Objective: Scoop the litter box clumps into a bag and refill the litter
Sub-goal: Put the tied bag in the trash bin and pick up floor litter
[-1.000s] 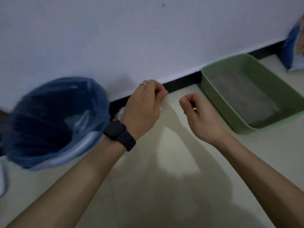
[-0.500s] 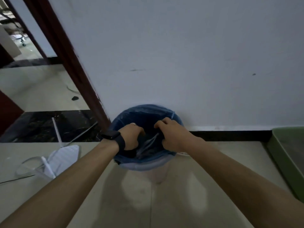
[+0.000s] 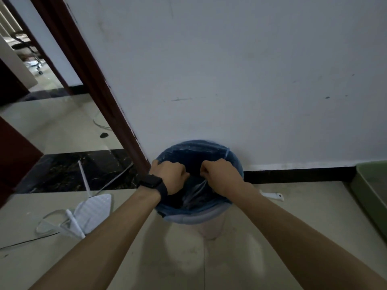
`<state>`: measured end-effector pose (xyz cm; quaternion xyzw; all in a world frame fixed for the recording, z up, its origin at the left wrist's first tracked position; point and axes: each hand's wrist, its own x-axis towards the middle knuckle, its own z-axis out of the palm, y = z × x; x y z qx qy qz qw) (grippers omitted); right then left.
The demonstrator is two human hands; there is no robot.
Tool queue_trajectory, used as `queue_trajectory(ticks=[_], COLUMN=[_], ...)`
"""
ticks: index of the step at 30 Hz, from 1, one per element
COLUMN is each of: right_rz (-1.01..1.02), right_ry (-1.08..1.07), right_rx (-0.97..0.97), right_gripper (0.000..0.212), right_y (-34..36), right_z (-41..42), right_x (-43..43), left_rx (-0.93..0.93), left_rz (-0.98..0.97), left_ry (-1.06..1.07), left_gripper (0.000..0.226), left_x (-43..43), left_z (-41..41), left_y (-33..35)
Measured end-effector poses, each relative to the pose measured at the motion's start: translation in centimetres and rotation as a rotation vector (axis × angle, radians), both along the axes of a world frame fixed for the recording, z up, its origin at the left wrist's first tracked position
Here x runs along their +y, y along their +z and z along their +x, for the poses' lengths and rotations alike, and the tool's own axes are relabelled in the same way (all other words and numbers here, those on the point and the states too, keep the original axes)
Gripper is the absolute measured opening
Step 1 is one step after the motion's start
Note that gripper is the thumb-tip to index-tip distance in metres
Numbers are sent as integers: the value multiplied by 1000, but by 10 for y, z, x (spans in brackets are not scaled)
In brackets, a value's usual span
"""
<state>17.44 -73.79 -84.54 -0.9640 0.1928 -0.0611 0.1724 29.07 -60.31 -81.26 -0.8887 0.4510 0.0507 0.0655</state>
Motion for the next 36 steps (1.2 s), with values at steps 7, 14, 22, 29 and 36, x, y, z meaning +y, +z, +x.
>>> queue_trajectory(ticks=[7,14,22,29,36], right_rz=[599,687,500,388,270], right_ry=[-75,-711,-955,-873,-742], right_rx=[-387,-550,35,207,83], right_gripper=[14,15,23,64,62], right_y=[7,-63,-200,-259,-274], right_z=[-67,-226,-400,-455,-456], right_x=[-25,-104,-69,-31,-43], left_rx=[-6,185,530,558,625], left_rz=[-294,-552,18,-38,-231], left_ry=[-143,-494,-652,-667,-686], left_gripper=[38,35,48,69,49], left_x=[-32,-110,-136,-125,-141], left_z=[-45,-163,-306,-341,-335], left_y=[2,-40,-222,-299,-312])
